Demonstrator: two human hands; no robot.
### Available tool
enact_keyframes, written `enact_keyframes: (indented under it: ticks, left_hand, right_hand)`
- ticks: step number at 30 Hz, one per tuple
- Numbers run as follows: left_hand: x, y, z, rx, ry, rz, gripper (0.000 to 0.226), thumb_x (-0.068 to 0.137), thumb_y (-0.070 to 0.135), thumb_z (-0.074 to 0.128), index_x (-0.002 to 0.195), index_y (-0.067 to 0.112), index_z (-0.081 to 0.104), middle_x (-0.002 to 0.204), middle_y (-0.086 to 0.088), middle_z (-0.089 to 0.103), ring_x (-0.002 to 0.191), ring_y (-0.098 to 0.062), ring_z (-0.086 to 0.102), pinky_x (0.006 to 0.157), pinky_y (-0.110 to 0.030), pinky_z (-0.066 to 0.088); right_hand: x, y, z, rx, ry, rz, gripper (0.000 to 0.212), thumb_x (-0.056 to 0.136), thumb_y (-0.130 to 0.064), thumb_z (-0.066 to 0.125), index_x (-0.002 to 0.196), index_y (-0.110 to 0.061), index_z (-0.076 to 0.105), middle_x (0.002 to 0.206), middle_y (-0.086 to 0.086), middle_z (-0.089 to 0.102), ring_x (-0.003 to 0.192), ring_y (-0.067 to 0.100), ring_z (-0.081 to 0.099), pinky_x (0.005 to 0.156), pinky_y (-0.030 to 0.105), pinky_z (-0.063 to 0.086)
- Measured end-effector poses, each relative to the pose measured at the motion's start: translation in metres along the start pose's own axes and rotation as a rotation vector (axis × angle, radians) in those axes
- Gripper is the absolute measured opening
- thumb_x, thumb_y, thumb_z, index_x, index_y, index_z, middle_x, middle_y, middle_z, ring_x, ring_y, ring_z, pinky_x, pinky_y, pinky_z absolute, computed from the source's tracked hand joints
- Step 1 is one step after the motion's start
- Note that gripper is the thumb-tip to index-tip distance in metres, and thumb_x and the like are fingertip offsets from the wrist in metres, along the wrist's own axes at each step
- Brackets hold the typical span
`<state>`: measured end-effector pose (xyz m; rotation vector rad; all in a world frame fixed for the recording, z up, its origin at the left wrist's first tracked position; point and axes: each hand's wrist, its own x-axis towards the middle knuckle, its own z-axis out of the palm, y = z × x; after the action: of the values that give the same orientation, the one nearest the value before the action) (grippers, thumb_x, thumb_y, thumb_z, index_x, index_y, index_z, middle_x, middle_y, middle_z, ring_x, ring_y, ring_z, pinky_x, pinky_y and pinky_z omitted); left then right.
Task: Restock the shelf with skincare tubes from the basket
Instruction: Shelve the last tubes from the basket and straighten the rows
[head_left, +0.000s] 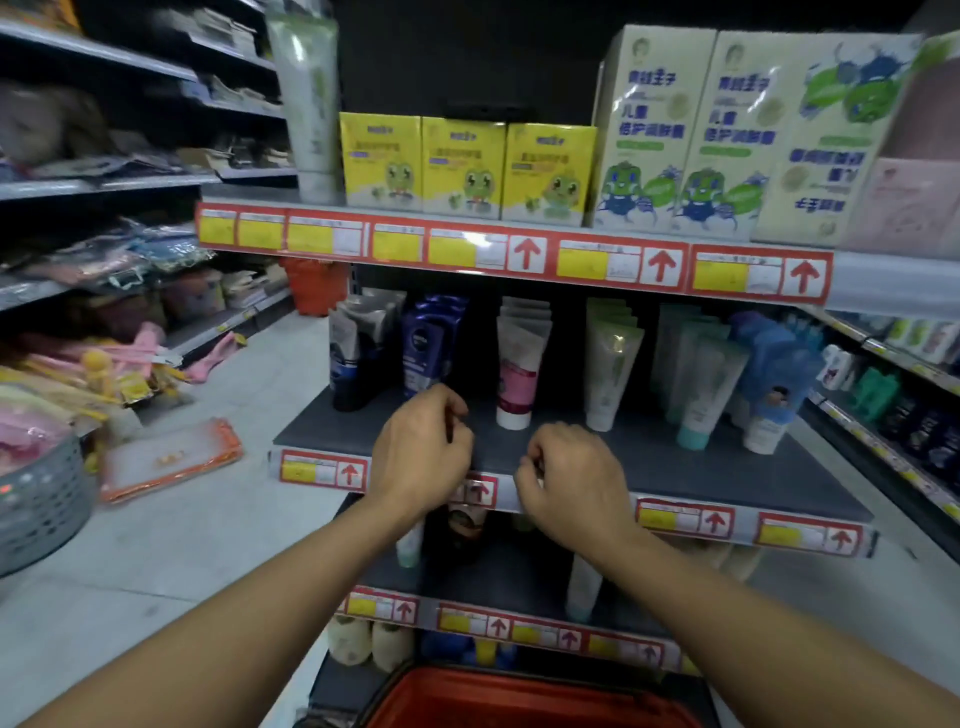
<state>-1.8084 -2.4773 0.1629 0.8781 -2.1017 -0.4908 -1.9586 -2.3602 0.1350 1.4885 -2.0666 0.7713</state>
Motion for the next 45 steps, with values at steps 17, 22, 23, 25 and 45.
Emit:
enact_keyframes:
  ticks: [17,22,23,25,45]
  left_hand:
    - [0.070,-0.113,-0.059,-0.073,0.332,-0.250,0.039,0.081,0.041,0.072,0.108,0.020,0.052,0.105,0.001,0.055,0.102,-0.023,0.055,0.074,-0.034,0.041]
    - [0.078,-0.134,-0.043,-0.094,0.216,-0.328,0.090,0.072,0.066,0.073,0.140,0.014,0.044,0.124,-0.001,0.052,0.122,-0.023,0.051,0.095,-0.042,0.051]
    - [0.078,-0.137,-0.041,-0.080,0.190,-0.338,0.095,0.070,0.069,0.072,0.143,0.015,0.043,0.127,-0.002,0.053,0.123,-0.024,0.052,0.099,-0.044,0.051]
    - [0.079,-0.141,-0.037,-0.037,0.141,-0.345,0.100,0.068,0.070,0.071,0.146,0.015,0.042,0.133,-0.003,0.056,0.126,-0.026,0.053,0.101,-0.047,0.051]
    - [0.082,-0.147,-0.028,0.292,0.113,-0.280,0.054,0.070,0.073,0.060,0.094,0.025,0.063,0.093,0.002,0.068,0.097,-0.027,0.060,0.085,-0.040,0.039]
  right_hand:
    - [0.093,-0.104,0.079,0.047,-0.229,0.432,0.065,0.082,-0.049,0.064,0.124,-0.008,0.037,0.090,0.006,0.066,0.079,0.030,0.066,0.057,0.032,0.047]
    - [0.098,-0.102,0.092,0.084,-0.216,0.445,0.075,0.078,-0.062,0.068,0.125,-0.012,0.038,0.104,0.005,0.069,0.090,0.028,0.068,0.063,0.032,0.049]
    - [0.097,-0.102,0.094,0.100,-0.227,0.437,0.075,0.077,-0.064,0.069,0.123,-0.014,0.039,0.105,0.004,0.068,0.092,0.028,0.068,0.065,0.031,0.048]
    - [0.096,-0.100,0.095,0.127,-0.241,0.430,0.079,0.076,-0.070,0.069,0.123,-0.015,0.039,0.109,0.003,0.067,0.095,0.026,0.067,0.069,0.032,0.051]
    - [0.100,-0.096,0.102,0.058,-0.239,0.441,0.056,0.080,-0.066,0.064,0.110,-0.019,0.058,0.101,0.001,0.068,0.090,0.025,0.067,0.066,0.031,0.049]
